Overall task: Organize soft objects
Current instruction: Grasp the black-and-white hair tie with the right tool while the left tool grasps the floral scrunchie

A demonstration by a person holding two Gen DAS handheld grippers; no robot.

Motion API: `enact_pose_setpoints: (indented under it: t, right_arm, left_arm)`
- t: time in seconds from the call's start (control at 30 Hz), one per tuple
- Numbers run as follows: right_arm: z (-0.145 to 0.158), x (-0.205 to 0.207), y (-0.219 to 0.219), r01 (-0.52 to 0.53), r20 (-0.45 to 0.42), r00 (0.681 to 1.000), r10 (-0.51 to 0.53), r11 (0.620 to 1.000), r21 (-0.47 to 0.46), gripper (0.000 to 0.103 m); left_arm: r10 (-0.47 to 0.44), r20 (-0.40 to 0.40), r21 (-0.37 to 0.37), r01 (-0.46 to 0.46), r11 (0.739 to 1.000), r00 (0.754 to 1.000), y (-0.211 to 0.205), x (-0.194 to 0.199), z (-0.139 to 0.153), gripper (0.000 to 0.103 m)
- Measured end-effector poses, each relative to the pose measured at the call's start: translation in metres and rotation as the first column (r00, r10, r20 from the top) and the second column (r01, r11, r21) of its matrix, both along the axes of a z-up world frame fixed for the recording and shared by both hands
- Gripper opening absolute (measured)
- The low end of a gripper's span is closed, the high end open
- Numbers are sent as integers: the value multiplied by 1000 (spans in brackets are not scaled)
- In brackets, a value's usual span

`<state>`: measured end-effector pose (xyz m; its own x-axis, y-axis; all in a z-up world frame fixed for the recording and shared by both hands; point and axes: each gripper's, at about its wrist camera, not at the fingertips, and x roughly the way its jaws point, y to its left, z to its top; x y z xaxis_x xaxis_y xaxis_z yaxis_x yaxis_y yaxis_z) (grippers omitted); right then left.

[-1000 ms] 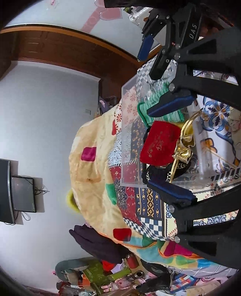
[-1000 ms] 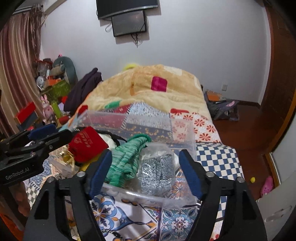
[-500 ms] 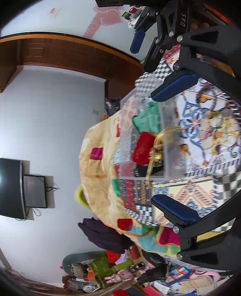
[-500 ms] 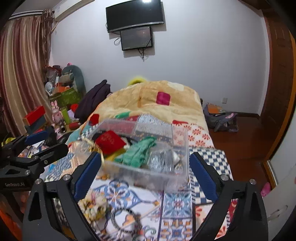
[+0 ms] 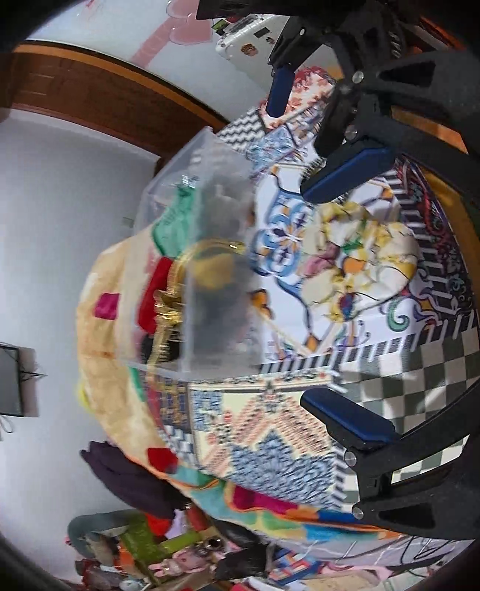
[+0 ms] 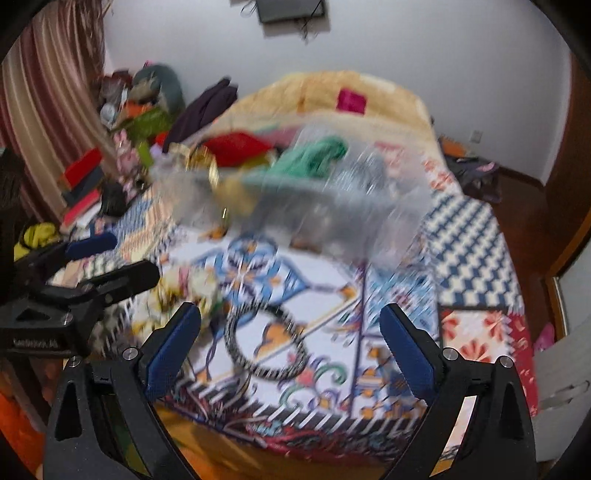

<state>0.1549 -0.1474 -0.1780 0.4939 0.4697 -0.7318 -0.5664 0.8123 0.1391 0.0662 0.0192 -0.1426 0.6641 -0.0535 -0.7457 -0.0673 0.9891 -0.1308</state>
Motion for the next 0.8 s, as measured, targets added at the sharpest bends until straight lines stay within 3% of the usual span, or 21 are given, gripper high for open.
enact_pose_setpoints:
  t: [0.07,0.3,0.37,0.57,0.63,0.73,0.8]
  right_arm:
    - [-6,-2,4,-21,-10,1000,21,1000,-10,92]
    - [-24,-8,15,-77,-72,995,74,996,-50,50]
    - [-24,-9,15,-74,-58,996,71,996,-58,44]
    - [-22,-6,7,-51,-56,997,48,998,-46,12]
    - [-22,-5,2,-37,-58,998,35,999,-35,12]
    - [-18,-4,-7,-25,-45,999,24,999,-22,12]
    - [-14,-6,-10,-22,-30,999,21,1000,-11,12]
  left_arm:
    - [-3,-23,-7,3,1000,1000,0,-1,-8,102]
    - [-41,-41,-13,41,999,998,-9,-2,-17,102]
    - [-49,-39,-4,49,999,998,-13,-2,-18,101]
    - [-73,-67,-30,71,997,995,-16,6,-28,79]
    - [-78,-57,-26,77,997,995,-18,6,-29,75]
    - [-101,-48,-26,100,995,994,-21,6,-29,57]
    - [-120,-48,-39,118,992,992,-22,8,-30,36]
